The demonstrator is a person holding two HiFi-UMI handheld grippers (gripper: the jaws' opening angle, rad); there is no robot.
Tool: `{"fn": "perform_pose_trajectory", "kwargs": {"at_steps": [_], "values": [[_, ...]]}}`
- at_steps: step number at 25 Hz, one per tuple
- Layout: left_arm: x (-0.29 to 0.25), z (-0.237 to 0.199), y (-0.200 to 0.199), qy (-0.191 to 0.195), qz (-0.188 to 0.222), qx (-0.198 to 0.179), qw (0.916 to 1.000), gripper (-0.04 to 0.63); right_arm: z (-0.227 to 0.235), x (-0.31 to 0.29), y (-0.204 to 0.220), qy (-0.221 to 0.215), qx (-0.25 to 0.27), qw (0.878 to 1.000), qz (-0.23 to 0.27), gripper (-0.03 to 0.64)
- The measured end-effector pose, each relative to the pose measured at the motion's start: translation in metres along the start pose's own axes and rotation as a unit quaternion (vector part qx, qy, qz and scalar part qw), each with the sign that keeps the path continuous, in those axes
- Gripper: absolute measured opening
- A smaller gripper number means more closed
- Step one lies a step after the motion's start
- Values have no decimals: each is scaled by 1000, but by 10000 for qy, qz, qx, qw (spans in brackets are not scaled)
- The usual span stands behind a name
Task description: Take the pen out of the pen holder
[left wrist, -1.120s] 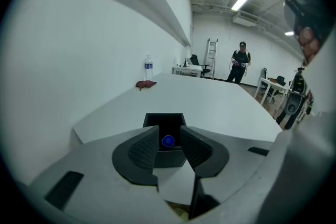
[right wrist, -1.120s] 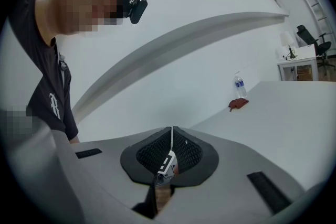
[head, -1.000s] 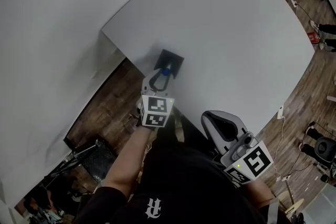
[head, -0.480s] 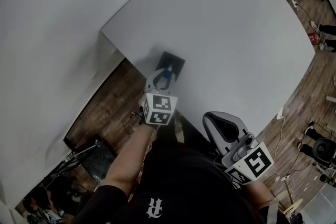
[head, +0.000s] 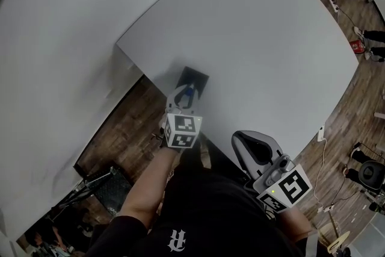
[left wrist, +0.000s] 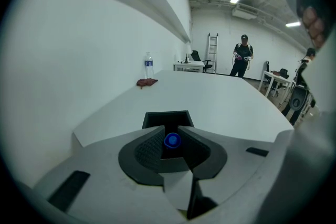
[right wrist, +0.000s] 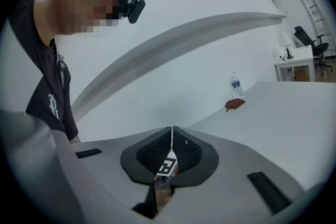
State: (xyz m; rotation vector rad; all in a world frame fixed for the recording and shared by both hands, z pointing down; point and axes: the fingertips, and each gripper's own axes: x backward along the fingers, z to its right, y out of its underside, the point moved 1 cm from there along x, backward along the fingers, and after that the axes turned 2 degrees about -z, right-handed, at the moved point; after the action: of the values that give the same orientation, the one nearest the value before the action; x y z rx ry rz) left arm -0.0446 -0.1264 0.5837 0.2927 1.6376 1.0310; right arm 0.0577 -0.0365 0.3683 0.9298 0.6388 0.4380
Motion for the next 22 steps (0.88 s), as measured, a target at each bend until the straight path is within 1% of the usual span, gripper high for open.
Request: {"fn": "perform_pose_trajectory", "kwargs": {"at_steps": [7,11,19,22], "values": [[20,-7,-18,-121,233,-72,9996,77,-2,1,-2,-48,110,9999,102,17],[39,-9,-32,-165,401,-141,9990,77,-7,-1,-2,-97,275,9995,121,17],[96,-1,-68,-172,864,-270,9957,77,-17,-6,-5,-173,601,9979,143,17],[123,5,-83,-163,1052,-379,9936,77,-19,-8,-10,-178,699,9972,188,17]]}}
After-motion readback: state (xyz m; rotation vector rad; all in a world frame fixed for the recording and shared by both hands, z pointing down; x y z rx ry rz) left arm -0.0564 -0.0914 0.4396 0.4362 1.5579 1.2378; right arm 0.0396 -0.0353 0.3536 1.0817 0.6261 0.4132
